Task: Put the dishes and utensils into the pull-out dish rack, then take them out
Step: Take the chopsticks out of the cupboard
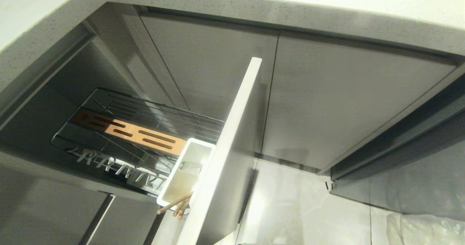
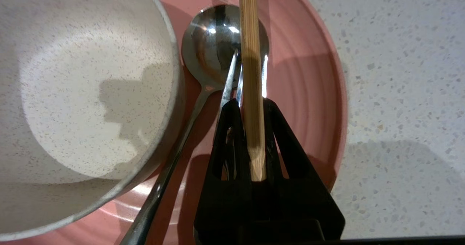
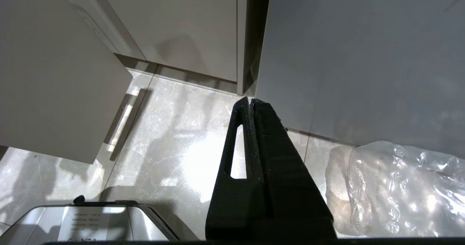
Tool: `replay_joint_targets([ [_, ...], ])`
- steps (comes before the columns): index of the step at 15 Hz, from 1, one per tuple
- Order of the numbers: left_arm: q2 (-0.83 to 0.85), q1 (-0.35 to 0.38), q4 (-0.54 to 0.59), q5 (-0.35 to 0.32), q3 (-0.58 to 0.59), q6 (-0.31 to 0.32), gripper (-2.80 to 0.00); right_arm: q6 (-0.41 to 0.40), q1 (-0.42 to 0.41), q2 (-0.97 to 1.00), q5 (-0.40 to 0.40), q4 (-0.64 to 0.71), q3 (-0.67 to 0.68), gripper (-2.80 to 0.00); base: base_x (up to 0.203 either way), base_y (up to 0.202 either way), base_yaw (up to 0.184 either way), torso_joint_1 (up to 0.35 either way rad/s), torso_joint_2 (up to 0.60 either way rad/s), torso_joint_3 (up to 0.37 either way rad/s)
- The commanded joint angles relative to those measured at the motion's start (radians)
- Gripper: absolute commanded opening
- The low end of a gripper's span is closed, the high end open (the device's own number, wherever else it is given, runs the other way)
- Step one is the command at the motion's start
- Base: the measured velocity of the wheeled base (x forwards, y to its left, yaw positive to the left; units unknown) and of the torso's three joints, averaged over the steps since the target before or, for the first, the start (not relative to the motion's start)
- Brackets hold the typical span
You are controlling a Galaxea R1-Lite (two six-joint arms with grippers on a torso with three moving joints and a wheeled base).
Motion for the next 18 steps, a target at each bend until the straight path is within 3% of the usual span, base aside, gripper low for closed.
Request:
replay_joint_targets([
  [1,0.000,0.002,0.005,-0.003,0.008,-0.004,-2.80,0.000,0.000,0.000,0.000,0.000,0.000,-2.80,0.000,0.000,0.000,0.000,0.00,0.000],
  [8,-0.004,0.002,0.004,-0.005,0.019,-0.003,-2.80,0.000,0.000,0.000,0.000,0.000,0.000,-2.80,0.000,0.000,0.000,0.000,0.00,0.000],
  [9,-0.004,0.002,0.003,-0.005,0.019,-0.004,0.00,0.000,0.000,0.000,-0.001,0.000,0.000,-2.80,0.000,0.000,0.000,0.000,0.00,0.000],
  [18,-0.038,-0.003,-0.007,-0.022,0.007,-0.005,0.00,0.000,0.000,0.000,0.000,0.000,0.000,-2.80,0.000,0.000,0.000,0.000,0.00,0.000],
])
